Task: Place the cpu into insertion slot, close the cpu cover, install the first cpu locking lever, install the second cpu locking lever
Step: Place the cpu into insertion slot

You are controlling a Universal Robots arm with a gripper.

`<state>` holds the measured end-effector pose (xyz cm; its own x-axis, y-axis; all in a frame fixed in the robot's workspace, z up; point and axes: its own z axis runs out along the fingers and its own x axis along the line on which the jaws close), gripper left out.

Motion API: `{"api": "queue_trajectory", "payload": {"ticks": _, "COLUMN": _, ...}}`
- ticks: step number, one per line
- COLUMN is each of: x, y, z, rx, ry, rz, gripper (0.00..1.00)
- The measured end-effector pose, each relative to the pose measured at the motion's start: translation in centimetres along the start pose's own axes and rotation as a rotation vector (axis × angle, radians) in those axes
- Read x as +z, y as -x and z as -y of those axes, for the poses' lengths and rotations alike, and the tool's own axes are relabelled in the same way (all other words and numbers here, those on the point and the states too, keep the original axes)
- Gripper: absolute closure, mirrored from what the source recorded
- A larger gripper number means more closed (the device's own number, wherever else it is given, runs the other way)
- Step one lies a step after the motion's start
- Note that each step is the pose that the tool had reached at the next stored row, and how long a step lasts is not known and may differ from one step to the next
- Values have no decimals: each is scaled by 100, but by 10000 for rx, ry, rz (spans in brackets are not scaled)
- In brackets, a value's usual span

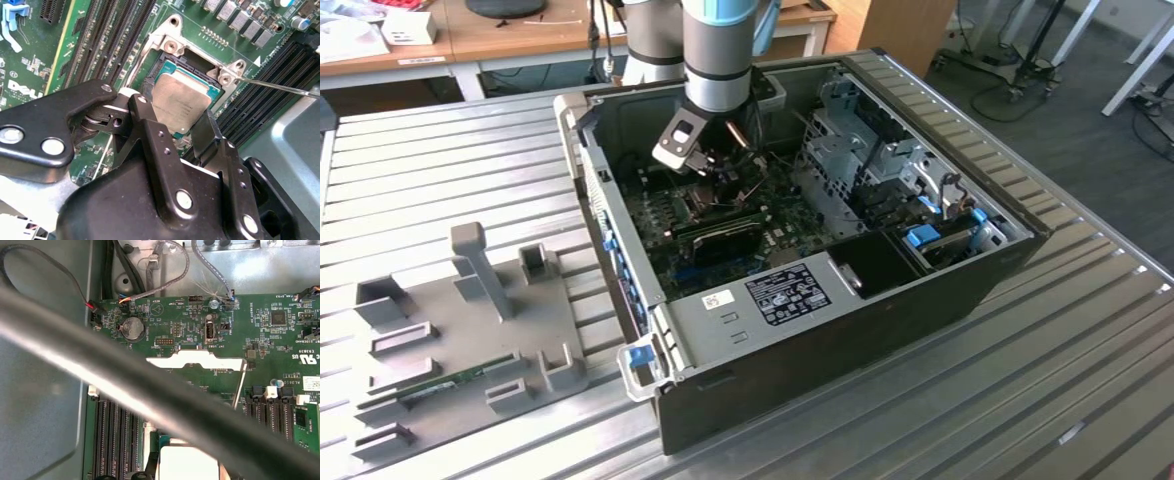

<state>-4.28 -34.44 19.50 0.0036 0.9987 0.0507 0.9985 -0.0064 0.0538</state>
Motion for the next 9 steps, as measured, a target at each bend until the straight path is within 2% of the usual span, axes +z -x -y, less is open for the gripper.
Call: {"api": "queue_trajectory", "payload": {"ticks": 9, "x": 18, "y": 2, "z": 3, "rx": 1, "ry": -3, "rz": -14, "gripper": 46}}
